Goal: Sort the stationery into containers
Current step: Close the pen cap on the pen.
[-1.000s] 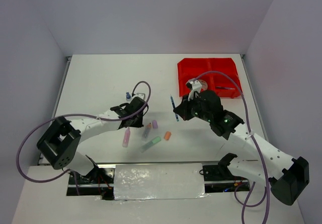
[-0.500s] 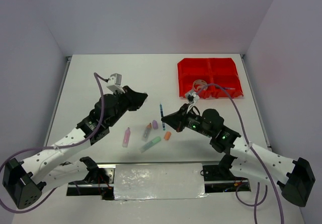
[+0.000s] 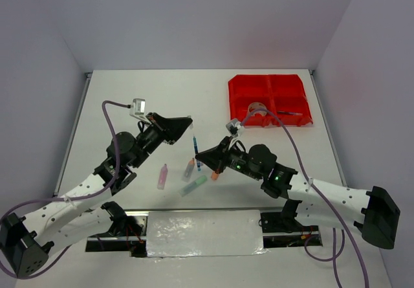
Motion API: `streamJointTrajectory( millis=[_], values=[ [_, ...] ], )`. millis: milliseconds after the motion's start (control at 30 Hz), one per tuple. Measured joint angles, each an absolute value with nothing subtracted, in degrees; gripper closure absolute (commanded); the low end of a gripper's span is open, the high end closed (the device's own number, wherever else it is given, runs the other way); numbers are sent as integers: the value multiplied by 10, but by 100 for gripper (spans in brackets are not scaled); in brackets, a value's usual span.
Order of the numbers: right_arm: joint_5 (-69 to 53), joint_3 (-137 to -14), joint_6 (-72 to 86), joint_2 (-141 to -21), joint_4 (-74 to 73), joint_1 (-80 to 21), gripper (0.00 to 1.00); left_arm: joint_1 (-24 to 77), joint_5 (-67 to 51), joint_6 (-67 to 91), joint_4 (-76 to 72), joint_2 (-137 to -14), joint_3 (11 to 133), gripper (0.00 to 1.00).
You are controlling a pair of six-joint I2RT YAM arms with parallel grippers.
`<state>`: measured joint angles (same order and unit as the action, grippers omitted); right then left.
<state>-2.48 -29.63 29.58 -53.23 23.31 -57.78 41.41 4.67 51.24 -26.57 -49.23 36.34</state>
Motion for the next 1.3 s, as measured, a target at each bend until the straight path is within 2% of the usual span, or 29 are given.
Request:
streamJointTrajectory(
  millis=[1300],
  values=[
    [-10,-331,271,-549,226,-589,100,416,5,465,-271,-474,363,100]
  ],
)
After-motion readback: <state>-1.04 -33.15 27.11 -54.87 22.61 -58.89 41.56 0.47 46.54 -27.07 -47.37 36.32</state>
